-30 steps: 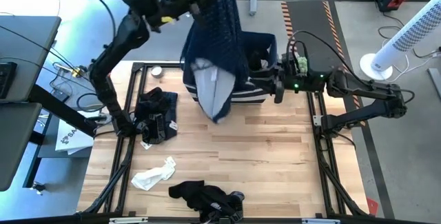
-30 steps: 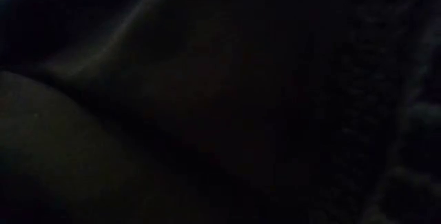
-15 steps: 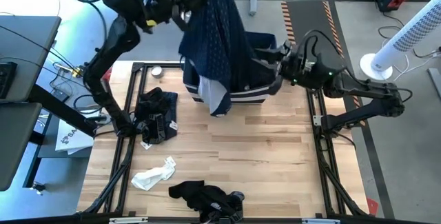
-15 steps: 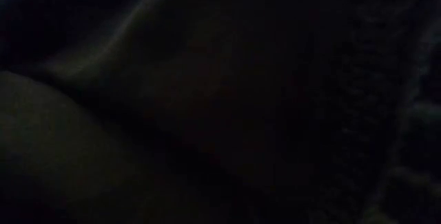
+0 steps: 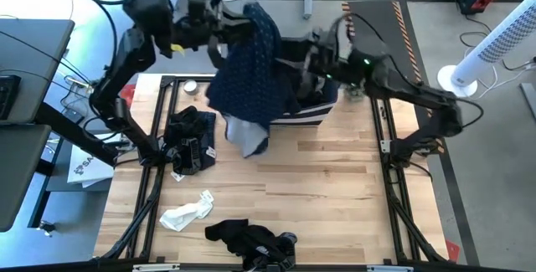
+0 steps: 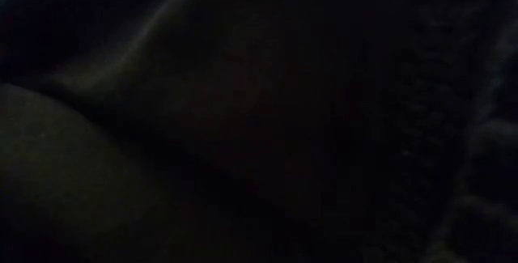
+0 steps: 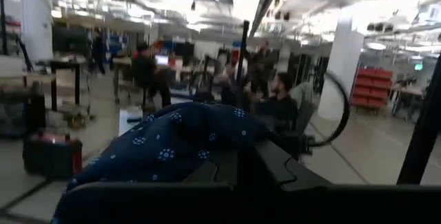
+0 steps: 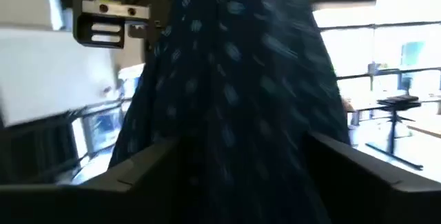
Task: Sort clothes
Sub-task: Put the blue dress into the laundry bin
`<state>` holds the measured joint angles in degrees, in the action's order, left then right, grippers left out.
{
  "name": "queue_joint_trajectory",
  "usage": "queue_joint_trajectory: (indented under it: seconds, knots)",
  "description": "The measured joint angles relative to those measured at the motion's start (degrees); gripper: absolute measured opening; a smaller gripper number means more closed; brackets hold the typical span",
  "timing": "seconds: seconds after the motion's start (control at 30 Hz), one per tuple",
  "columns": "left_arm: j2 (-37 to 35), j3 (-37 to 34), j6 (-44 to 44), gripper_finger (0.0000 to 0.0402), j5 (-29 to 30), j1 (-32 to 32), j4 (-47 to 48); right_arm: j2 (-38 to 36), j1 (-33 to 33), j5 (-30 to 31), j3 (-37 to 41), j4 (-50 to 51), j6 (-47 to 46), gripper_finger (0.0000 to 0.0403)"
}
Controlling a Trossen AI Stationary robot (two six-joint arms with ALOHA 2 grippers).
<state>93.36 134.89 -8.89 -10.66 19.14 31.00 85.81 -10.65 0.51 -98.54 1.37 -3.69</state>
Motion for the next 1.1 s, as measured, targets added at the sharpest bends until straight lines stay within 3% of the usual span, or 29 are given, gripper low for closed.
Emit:
queue_joint_trajectory:
  seconds: [0.13, 0.27, 0.37, 0.47, 0.53, 0.67, 0.87, 0.97, 1.1]
  knots:
    - [1.5, 0.0, 0.0, 0.0005, -0.1, -0.8, 1.8, 7.7, -1.3, -11.2, -11.0, 7.3, 1.7, 0.0317]
    - [2.3, 0.0, 0.0, 0.0005, -1.6, -2.1, 2.4, 14.0, -1.4, -11.1, -20.7, 19.0, 1.6, 0.0297]
    - [1.7, 0.0, 0.1, 0.0013, -1.9, -3.0, 3.3, 17.0, -1.4, -9.3, -25.2, 22.8, 4.0, 0.0209]
    - [0.4, 0.1, 0.7, 0.0044, -1.9, -3.3, 6.7, 18.2, -2.3, -7.5, -28.5, 24.6, 4.3, 0.0070]
    - [-1.2, 0.1, 1.5, 0.0076, -1.3, -3.3, 11.4, 18.3, -3.2, -4.6, -30.1, 25.4, 6.6, 0.0026]
    - [-5.8, 0.2, 0.8, 0.0133, 3.6, -3.3, 22.1, 18.2, -5.4, 7.5, -35.5, 24.3, 13.2, 0.0030]
    - [-12.0, 0.2, -2.8, 0.0163, 15.9, -4.6, 36.1, 16.0, -12.5, 15.0, -36.1, 17.6, 16.0, 0.0016]
    - [-14.3, 0.2, -5.3, 0.0164, 19.6, -5.9, 41.5, 16.0, -16.1, 14.2, -36.4, 24.0, 11.9, 0.0017]
    - [-16.0, 0.2, -8.2, 0.0165, 21.8, -7.9, 49.9, 16.1, -19.1, 3.1, -33.9, 37.7, 3.2, 0.0018]
